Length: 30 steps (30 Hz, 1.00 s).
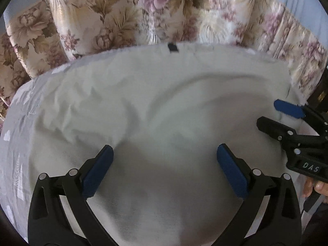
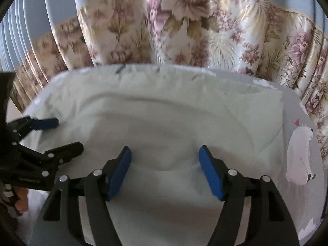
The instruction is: Fold large clothes
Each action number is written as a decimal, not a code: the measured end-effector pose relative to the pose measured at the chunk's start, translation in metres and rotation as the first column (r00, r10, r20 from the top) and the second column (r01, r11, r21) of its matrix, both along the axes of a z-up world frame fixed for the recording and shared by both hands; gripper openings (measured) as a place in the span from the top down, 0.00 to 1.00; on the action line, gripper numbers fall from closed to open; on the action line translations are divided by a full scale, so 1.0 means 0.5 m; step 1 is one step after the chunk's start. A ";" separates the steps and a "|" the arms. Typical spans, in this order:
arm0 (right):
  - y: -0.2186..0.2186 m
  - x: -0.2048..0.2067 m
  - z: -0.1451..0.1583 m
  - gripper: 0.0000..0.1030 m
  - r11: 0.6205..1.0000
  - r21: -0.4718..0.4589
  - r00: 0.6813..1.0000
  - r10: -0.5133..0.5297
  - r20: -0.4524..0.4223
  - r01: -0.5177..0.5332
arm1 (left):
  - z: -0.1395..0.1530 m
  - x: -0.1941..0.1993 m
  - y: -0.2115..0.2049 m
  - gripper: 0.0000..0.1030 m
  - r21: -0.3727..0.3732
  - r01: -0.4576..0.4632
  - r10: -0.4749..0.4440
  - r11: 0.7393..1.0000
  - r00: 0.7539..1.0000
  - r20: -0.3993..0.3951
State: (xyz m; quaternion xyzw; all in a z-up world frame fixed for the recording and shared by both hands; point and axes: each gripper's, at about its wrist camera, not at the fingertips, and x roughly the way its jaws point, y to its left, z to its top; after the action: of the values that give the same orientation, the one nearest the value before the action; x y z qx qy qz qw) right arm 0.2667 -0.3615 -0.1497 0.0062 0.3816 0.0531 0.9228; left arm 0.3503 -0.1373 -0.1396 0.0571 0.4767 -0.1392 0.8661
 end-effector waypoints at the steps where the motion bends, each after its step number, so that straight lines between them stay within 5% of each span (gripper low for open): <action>1: 0.006 0.001 -0.004 0.32 1.000 -0.028 1.000 0.004 0.003 -0.004 | -0.005 0.004 0.003 0.03 -0.007 0.004 -0.004 1.000 1.000 -0.013; 14: 0.005 0.003 -0.015 0.27 0.999 -0.032 0.999 0.029 0.030 -0.028 | -0.026 0.016 0.004 0.03 -0.006 0.023 -0.023 1.000 1.000 -0.006; 20: -0.100 -0.053 0.080 0.25 0.989 0.130 0.988 -0.085 0.132 0.068 | 0.003 0.012 0.012 0.03 -0.035 0.012 -0.012 0.999 1.000 -0.016; 22: -0.164 -0.083 0.094 0.12 0.968 0.226 0.979 -0.144 0.143 0.109 | 0.018 0.012 0.022 0.03 -0.052 -0.002 0.001 0.999 1.000 -0.014; 26: -0.292 -0.112 0.032 0.09 0.893 0.398 0.972 -0.235 0.012 0.211 | 0.015 0.014 0.022 0.03 -0.051 -0.011 0.010 0.999 1.000 -0.022; 30: -0.329 -0.101 -0.039 0.09 0.848 0.481 0.974 -0.189 -0.122 0.225 | 0.008 0.010 0.008 0.03 -0.026 0.002 -0.002 1.000 1.000 -0.014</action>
State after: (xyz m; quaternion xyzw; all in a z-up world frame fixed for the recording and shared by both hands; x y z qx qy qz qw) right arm 0.2161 -0.5259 -0.1692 0.2836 0.3845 0.0483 0.8772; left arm 0.3553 -0.1331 -0.1357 0.0453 0.4807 -0.1465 0.8634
